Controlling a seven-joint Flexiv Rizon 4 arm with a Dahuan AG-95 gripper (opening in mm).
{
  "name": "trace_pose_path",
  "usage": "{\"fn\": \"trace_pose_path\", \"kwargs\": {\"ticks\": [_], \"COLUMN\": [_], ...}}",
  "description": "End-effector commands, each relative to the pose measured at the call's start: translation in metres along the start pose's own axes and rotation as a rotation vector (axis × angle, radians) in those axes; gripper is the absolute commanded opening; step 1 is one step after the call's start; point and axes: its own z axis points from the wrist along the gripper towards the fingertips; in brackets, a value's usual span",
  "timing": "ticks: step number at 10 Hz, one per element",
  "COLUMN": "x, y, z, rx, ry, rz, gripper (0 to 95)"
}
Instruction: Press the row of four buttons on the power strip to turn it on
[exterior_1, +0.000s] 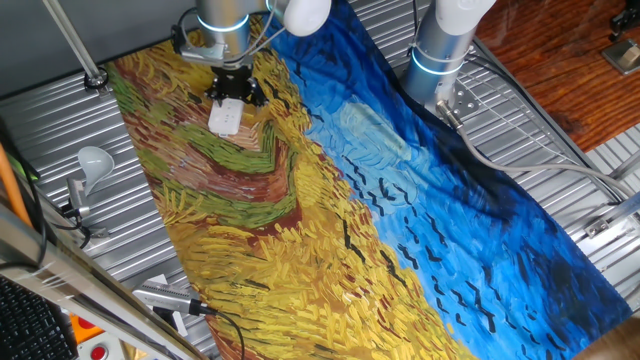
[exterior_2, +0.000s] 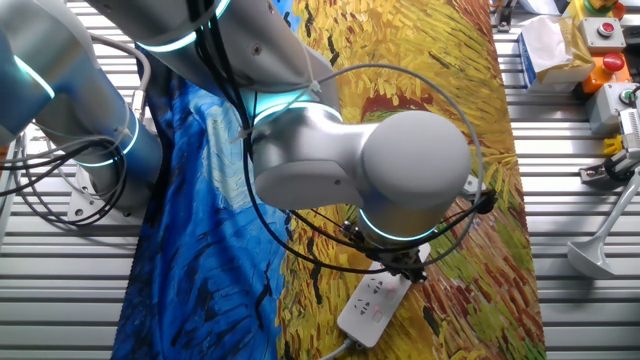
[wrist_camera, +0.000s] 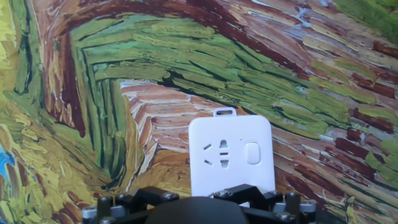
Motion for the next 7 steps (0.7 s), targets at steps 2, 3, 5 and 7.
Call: {"fn": "trace_pose_path", "kwargs": {"ticks": [2, 3, 5, 7], "x": [-0.0012, -0.0018, -0.0041, -0.0034], "y": [-0.0018, -0.0038, -0.0105, -0.0097], "z": [0.0096, 0.0098, 0.0070, 0.0061], "rx": [0.007, 0.009, 0.005, 0.007], "ry": [0.002, 0.001, -0.001, -0.001], "rz": [-0.005, -0.007, -0.011, -0.007], "gripper": [95.0, 95.0, 95.0, 95.0]}}
